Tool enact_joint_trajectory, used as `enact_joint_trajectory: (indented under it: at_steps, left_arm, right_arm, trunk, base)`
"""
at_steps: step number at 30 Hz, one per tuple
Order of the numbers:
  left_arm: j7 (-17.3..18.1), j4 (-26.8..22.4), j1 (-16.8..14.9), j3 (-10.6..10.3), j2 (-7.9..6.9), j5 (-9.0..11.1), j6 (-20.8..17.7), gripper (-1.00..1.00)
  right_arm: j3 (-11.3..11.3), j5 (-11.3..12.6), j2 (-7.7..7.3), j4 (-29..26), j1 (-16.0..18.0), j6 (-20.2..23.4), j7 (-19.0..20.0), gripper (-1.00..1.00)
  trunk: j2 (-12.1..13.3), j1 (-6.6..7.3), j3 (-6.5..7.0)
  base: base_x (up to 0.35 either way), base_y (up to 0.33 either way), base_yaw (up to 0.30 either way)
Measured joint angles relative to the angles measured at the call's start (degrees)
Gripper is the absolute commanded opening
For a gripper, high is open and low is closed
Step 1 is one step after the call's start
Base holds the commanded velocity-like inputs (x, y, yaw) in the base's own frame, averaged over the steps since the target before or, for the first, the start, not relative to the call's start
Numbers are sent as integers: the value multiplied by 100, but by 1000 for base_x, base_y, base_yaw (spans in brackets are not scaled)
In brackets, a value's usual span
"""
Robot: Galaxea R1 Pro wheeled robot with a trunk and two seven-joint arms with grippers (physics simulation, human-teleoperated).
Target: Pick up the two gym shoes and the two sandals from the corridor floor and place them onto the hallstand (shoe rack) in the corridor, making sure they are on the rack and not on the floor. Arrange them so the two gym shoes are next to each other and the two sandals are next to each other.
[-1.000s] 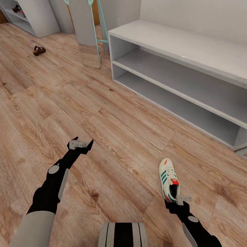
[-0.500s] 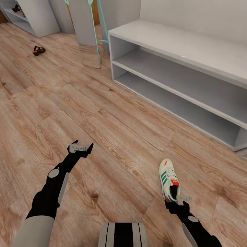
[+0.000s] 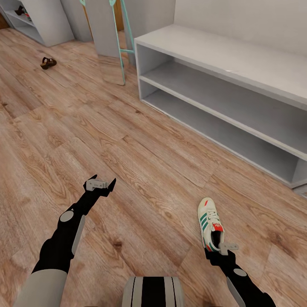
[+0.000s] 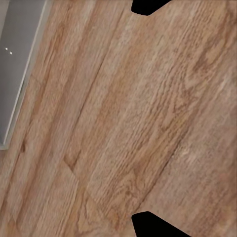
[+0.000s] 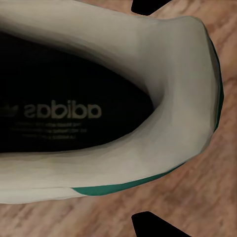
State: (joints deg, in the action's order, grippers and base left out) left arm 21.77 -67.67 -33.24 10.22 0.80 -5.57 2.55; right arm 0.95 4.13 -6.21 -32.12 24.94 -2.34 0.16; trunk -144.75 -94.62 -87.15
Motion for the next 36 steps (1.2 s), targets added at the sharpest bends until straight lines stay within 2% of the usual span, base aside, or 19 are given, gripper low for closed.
enact_joint_trajectory:
  at_steps: [36]
  left_arm:
    - [26, 0, 5, -1, 9, -8, 8, 100]
  right_arm:
    - [0, 0, 0, 0, 0, 0, 0, 100]
  trunk:
    - [0, 0, 0]
  base:
    - [17, 0, 0]
